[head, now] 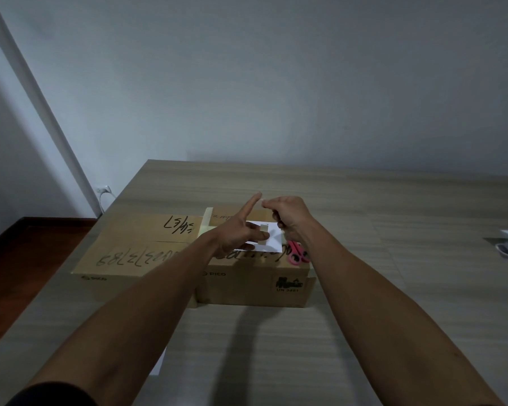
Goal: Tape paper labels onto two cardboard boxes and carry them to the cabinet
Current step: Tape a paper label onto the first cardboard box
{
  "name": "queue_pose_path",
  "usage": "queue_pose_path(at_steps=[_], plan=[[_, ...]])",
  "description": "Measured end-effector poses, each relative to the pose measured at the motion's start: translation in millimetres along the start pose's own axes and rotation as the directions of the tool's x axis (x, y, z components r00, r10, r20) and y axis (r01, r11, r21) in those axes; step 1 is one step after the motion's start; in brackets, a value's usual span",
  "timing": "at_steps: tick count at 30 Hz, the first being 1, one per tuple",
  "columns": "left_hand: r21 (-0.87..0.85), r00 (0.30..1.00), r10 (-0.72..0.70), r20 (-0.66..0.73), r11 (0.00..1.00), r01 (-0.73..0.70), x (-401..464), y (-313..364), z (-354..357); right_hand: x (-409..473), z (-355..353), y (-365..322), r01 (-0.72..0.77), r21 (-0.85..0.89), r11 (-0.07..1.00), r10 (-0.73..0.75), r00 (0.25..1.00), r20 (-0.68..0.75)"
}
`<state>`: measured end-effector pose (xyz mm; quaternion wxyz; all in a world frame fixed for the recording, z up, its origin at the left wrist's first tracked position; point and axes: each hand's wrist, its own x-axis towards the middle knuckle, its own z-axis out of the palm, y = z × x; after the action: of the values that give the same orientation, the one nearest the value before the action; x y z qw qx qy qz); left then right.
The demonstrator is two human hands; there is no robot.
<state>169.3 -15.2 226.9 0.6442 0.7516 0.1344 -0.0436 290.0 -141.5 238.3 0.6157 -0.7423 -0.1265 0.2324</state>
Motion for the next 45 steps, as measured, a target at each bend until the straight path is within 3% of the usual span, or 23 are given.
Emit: queue_pose_path(at_steps=[3,5,6,8,11,14,16,20,34,39,45], plan=[[0.307,0.997,0.047,-0.061,0.951,-0.026,1,-3,-4,0,-2,-2,0.041,-0.063,0.997,-0.040,0.999,0.009],[0.595,0.981,0.111,-0.162,0.804,0.008,4,-10,-5,0,-4,-5,0.067,-0.087,0.994,-0.068,0.998,-0.003],[0.634,0.957,0.131,-0.257,0.770,0.065,6,-14,-7,0,-4,-6,0.077,-0.097,0.992,-0.078,0.997,-0.009],[0.481,0.883,0.095,-0.459,0.863,0.157,8,-20,-13,0,-5,-8,0.091,-0.129,0.987,-0.091,0.996,0.007],[0.033,0.790,-0.083,-0.608,0.991,0.130,8,-19,-21,1,-7,-7,0.115,-0.165,0.979,-0.107,0.993,0.056],[-0.360,0.741,-0.248,-0.625,0.933,0.009,8,-15,-27,4,-2,-3,0.135,-0.213,0.968,-0.116,0.988,0.100],[-0.433,0.774,-0.257,-0.579,0.901,-0.025,3,-12,-30,5,3,0,0.153,-0.250,0.956,-0.122,0.983,0.136],[-0.406,0.848,-0.148,-0.508,0.910,-0.085,2,-20,-39,2,18,1,0.182,-0.320,0.930,-0.126,0.974,0.187],[-0.190,0.869,0.005,-0.495,0.975,-0.114,-1,-54,-55,-10,42,8,0.105,-0.440,0.892,0.001,0.972,0.234],[-0.140,0.817,-0.011,-0.577,0.986,-0.086,0,-60,-45,-5,50,11,0.011,-0.557,0.831,0.109,0.977,0.181],[-0.081,0.726,-0.105,-0.680,0.994,0.067,2,-83,-28,-1,66,32,-0.022,-0.671,0.741,0.185,0.968,0.172]])
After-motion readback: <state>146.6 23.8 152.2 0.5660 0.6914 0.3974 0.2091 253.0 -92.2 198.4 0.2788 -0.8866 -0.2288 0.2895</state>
